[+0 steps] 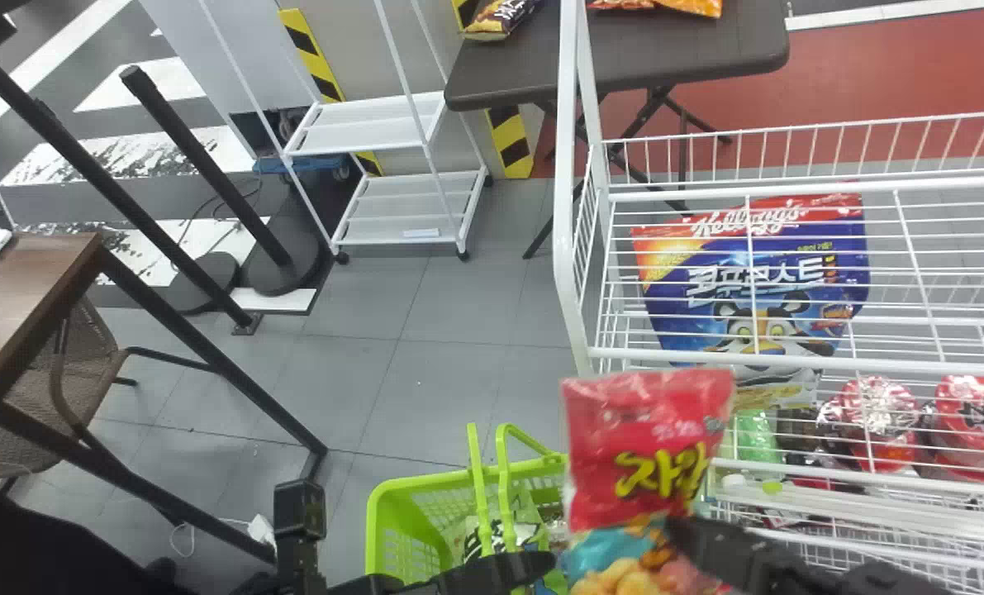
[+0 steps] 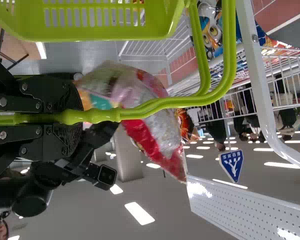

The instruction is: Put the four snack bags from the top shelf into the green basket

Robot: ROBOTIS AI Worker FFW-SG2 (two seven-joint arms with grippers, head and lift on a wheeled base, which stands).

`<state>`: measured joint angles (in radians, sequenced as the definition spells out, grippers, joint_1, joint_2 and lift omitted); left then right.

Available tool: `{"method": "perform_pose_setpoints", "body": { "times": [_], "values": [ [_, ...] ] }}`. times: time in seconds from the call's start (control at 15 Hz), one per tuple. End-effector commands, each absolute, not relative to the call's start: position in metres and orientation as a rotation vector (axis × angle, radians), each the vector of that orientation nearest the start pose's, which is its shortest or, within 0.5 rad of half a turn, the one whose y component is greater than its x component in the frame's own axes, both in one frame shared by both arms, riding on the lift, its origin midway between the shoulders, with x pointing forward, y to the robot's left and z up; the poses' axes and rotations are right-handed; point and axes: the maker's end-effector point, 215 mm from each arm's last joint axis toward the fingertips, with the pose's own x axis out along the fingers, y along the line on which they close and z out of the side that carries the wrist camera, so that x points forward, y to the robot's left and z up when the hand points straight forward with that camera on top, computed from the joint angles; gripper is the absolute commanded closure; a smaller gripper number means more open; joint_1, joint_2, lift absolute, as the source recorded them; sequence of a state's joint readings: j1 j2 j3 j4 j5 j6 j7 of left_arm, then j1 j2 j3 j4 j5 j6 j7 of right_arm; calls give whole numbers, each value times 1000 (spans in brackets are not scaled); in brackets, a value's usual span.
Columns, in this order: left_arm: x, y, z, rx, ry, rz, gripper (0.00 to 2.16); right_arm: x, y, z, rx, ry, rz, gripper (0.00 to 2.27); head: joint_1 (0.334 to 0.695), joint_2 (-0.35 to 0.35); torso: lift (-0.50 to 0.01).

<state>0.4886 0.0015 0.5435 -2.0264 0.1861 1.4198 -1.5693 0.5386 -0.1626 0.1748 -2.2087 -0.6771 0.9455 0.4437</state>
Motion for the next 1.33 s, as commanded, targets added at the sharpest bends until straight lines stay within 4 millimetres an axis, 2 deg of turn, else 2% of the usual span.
{"method": "perform_pose_setpoints", "body": {
  "times": [0.0, 0.33, 0.4, 0.47, 0.53, 0.6, 0.67, 0.73, 0.87, 1.0, 1.07, 1.13, 1.27],
  "values": [
    [222, 196, -411, -1219, 783, -868, 1892, 228, 58, -432, 694, 881, 982, 2250, 695, 350, 0],
    [221, 198, -410, -1223, 780, -865, 1892, 200, 89, -485, 615, 1017, 1000, 2243, 695, 350, 0],
    [221, 197, -410, -1223, 781, -866, 1892, 195, 96, -492, 602, 1037, 1016, 2007, 695, 350, 0],
    [221, 197, -410, -1223, 781, -868, 1892, 195, 101, -497, 596, 1039, 1024, 1382, 695, 350, 0],
    [221, 197, -410, -1223, 781, -868, 1892, 196, 102, -501, 580, 1039, 1025, 407, 695, 350, 0],
    [221, 197, -410, -1224, 782, -867, 1892, 196, 102, -503, 564, 1040, 1023, -2, 695, 350, 0],
    [221, 197, -410, -1224, 781, -866, 1892, 199, 97, -501, 566, 1034, 1023, -2, 695, 350, 0],
    [220, 199, -411, -1224, 781, -862, 1892, 205, 88, -496, 580, 1021, 1012, 12, 695, 350, 0],
    [220, 199, -411, -1222, 780, -863, 1892, 216, 66, -473, 633, 992, 1007, 36, 695, 350, 0],
    [221, 199, -410, -1221, 778, -864, 1892, 243, 31, -452, 675, 931, 962, 43, 695, 350, 0],
    [221, 199, -410, -1221, 778, -864, 1892, 268, 6, -445, 672, 879, 903, 43, 695, 350, 0],
    [221, 199, -410, -1221, 778, -864, 1892, 303, -25, -437, 669, 788, 825, 46, 695, 350, 0],
    [221, 199, -411, -1220, 779, -863, 1892, 386, -101, -421, 549, 587, 610, 46, 695, 350, 0]
  ]
}}
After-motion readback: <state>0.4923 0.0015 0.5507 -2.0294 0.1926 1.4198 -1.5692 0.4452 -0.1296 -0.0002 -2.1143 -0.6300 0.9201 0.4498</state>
